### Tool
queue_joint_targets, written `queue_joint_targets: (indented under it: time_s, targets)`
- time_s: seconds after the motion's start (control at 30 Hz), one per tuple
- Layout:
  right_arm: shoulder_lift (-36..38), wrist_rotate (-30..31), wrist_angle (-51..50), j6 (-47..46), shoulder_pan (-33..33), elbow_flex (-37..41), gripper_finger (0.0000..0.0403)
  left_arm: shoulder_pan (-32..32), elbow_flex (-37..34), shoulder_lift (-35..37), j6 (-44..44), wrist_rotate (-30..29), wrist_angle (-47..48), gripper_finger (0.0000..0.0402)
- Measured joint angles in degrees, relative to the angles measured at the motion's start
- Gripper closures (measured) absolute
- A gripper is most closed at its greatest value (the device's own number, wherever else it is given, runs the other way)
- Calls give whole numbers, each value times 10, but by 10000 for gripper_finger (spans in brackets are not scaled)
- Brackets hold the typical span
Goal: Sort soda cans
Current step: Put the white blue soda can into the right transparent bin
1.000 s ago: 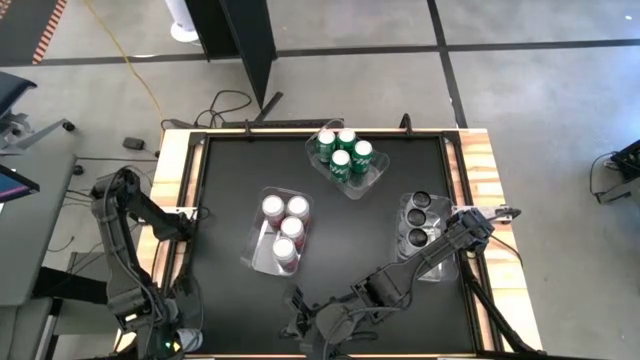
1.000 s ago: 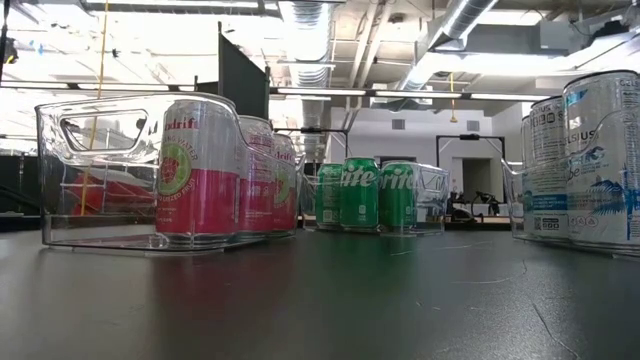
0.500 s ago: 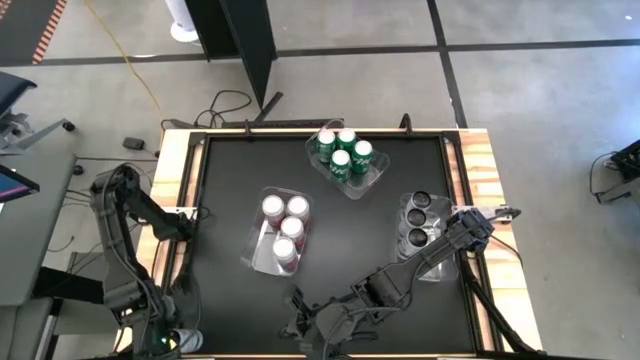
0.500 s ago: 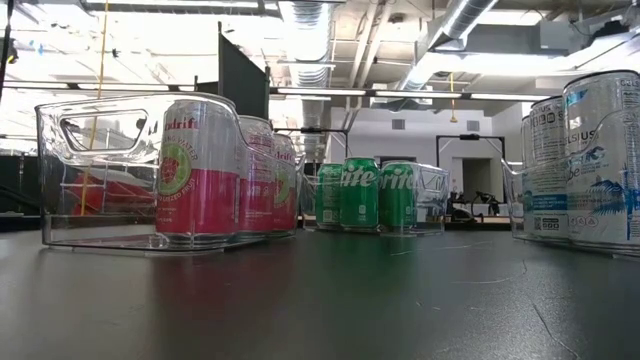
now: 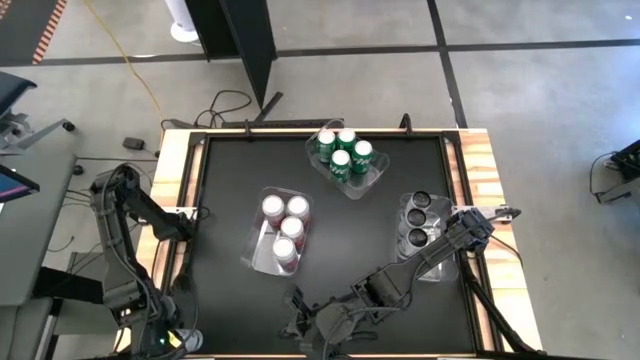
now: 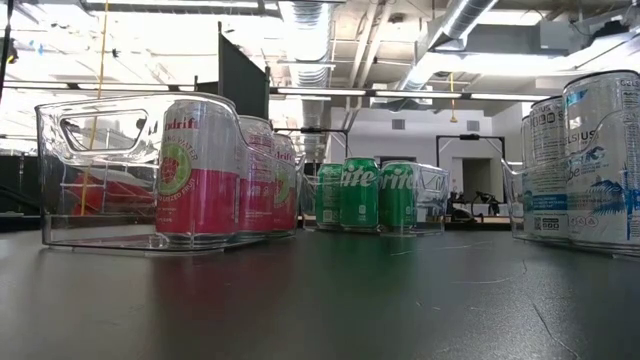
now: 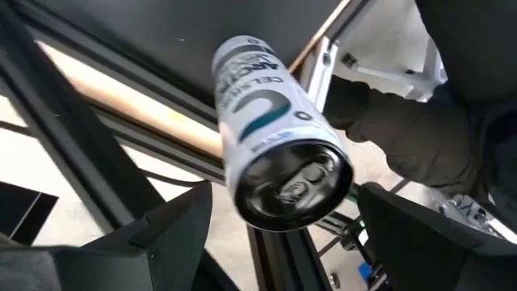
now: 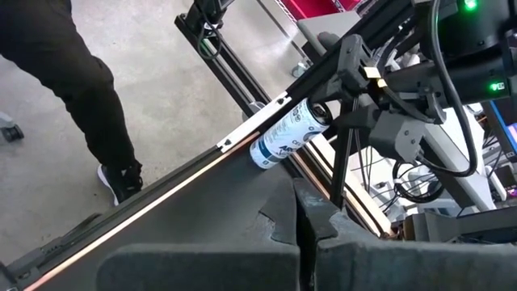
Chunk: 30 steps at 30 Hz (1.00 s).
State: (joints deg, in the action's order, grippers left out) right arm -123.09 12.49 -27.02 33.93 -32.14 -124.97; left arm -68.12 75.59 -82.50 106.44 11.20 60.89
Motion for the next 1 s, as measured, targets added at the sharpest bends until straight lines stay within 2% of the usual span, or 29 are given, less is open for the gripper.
queue_joint_targets:
  time_s: [1.0]
  targets:
    - [0,0,-9,-1,0,0,400,0,0,-1,57,-29,11,94]
